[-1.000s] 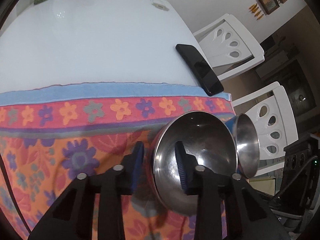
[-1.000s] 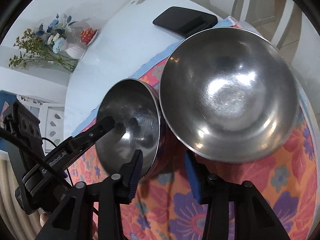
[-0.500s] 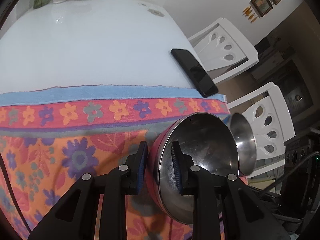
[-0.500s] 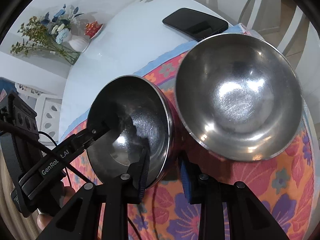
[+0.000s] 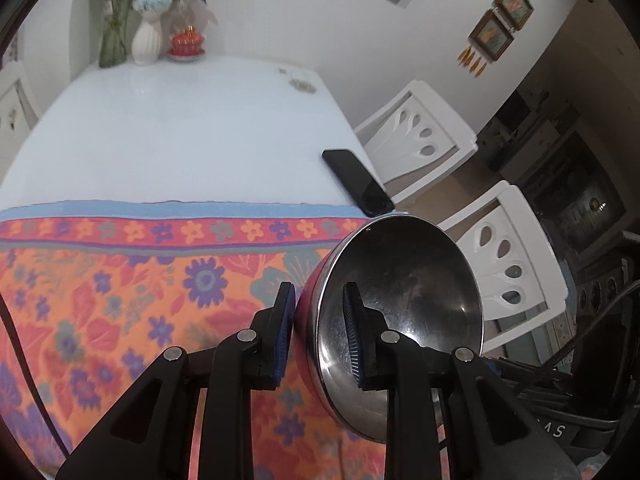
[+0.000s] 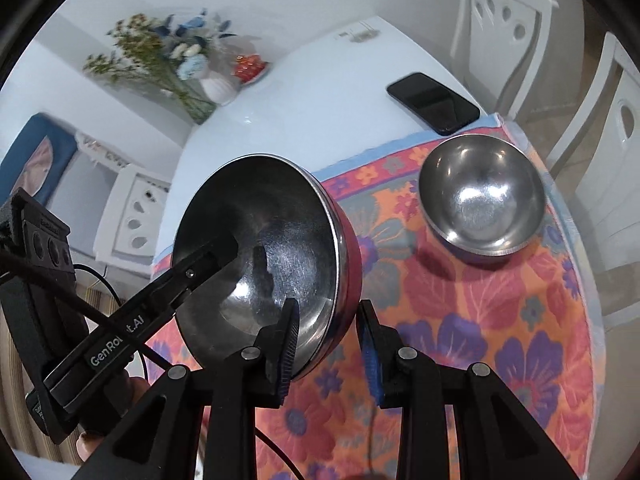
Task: Organize plates and bowls
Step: 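Lift the red steel bowl with both grippers and carry it over the pink bowl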
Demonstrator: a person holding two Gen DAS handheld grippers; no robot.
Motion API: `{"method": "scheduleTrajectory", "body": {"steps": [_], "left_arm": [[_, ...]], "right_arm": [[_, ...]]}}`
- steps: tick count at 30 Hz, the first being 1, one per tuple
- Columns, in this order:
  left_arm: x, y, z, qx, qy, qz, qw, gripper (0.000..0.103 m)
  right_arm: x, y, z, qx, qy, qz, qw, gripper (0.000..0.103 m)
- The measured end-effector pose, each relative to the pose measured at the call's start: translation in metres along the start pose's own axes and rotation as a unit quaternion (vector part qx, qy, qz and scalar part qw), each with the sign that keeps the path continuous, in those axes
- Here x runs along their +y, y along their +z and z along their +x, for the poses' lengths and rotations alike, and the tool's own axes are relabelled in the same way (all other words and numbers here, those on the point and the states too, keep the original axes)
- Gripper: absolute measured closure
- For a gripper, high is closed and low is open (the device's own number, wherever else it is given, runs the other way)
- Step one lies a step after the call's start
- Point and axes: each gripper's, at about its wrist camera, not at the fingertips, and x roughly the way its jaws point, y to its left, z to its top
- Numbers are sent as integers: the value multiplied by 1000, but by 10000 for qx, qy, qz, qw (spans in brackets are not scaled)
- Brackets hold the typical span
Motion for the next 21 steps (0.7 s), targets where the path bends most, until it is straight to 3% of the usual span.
{"method": "scheduleTrajectory", "body": {"steps": [5, 12, 21], "left_arm": [[-15, -30, -50, -228, -63, 34, 9997, 82], [-44, -82, -100, -261, -170, 193, 9993, 82], [-67, -156, -112, 49, -342, 282, 9990, 82]], "right_arm": [[16, -38, -34, -57, 38, -112, 9999, 74], [14, -102, -73, 58, 0, -76, 10000, 74], [-17, -175, -91, 375, -262, 276, 9986, 74]]}}
